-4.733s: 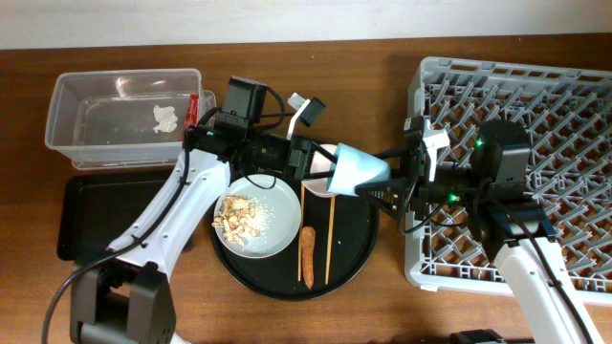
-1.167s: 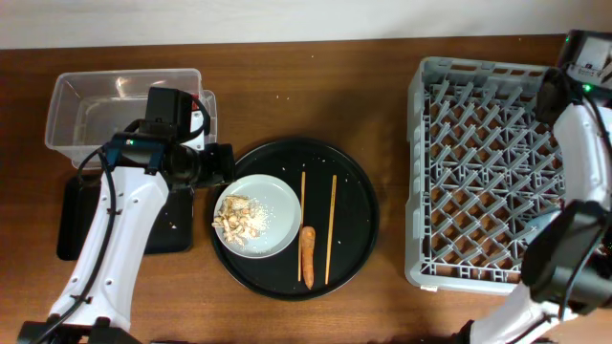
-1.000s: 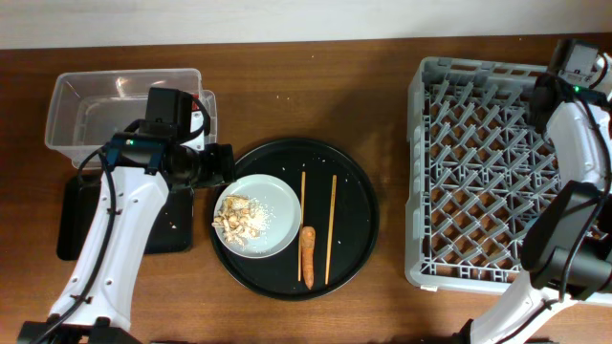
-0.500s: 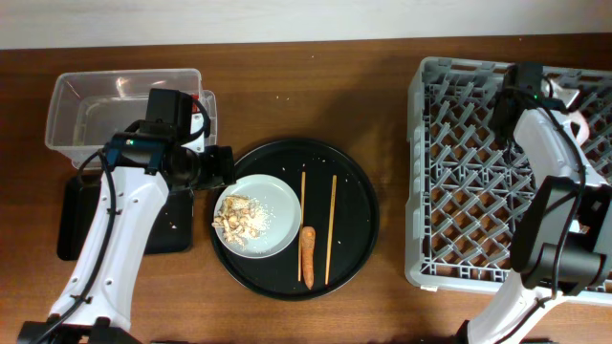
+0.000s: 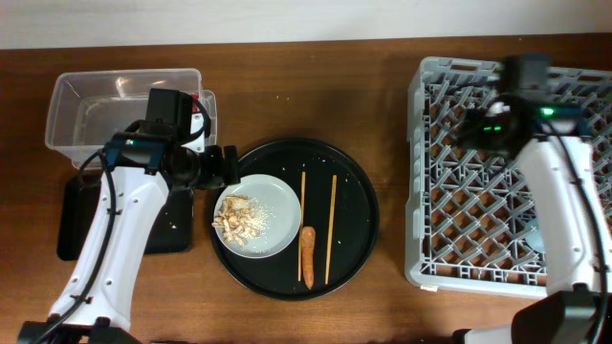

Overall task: Sort waste into correct bins and load items into the dishwasher rack
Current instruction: 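Grasp a chopstick with the right gripper and put it in the rack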

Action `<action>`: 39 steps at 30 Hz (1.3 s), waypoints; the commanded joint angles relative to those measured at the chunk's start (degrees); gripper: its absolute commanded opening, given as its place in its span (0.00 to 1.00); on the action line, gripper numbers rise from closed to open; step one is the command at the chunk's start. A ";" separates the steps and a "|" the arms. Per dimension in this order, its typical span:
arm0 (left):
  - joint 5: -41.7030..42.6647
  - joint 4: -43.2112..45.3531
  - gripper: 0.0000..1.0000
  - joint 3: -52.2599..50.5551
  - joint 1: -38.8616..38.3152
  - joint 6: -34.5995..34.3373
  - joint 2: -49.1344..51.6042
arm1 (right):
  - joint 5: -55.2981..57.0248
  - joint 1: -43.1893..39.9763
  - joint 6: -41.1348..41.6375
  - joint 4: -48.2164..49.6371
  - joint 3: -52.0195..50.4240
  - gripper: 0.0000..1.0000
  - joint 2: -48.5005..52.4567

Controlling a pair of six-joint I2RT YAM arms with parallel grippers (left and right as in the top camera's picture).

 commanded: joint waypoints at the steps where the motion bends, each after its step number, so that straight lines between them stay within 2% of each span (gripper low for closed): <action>1: -0.68 -0.55 0.99 0.48 0.31 0.52 -0.90 | -9.90 10.78 3.89 -3.26 -0.15 0.74 1.79; 3: -2.40 -1.09 0.99 0.48 0.31 0.50 -0.90 | -10.86 20.00 7.58 -3.48 -1.38 0.74 4.63; 5: -5.60 -1.60 0.99 0.48 0.31 0.50 -0.90 | -10.86 25.35 11.30 -3.43 -1.55 0.74 8.00; 8: -5.60 -1.75 0.99 0.48 0.31 0.50 -0.90 | -10.86 32.59 18.03 -3.43 -1.57 0.74 16.04; 13: -5.57 -1.95 0.99 0.48 0.31 0.50 -0.90 | -10.86 35.12 26.10 -3.28 -1.64 0.72 24.96; 17: -5.55 -1.92 0.99 0.48 0.31 0.50 -0.90 | -11.04 35.60 26.10 -1.77 -1.66 0.69 27.58; 21: -5.55 -1.95 0.99 0.48 0.31 0.50 -0.90 | -11.02 35.60 26.10 -0.46 -1.70 0.61 28.39; 24: -5.53 -1.97 0.99 0.48 0.31 0.50 -0.90 | -11.06 35.60 26.14 3.63 -5.60 0.60 28.44; 27: -5.53 -1.97 0.99 0.48 0.31 0.50 -0.90 | -11.04 35.58 26.12 5.51 -7.65 0.49 28.44; 29: -5.53 -1.95 0.99 0.48 0.31 0.50 -0.90 | -11.06 35.50 26.12 5.66 -7.65 0.33 28.44; 33: -5.53 -1.95 0.99 0.48 0.31 0.50 -0.90 | -10.91 35.47 26.12 5.73 -7.63 0.15 28.41; 36: -5.51 -1.99 0.99 0.48 0.28 0.50 -0.90 | -10.84 35.39 26.10 5.66 -6.54 0.04 28.28; 39: -5.51 -2.14 0.99 0.48 0.28 0.50 -0.90 | -10.82 35.17 26.08 4.04 -2.97 0.04 25.46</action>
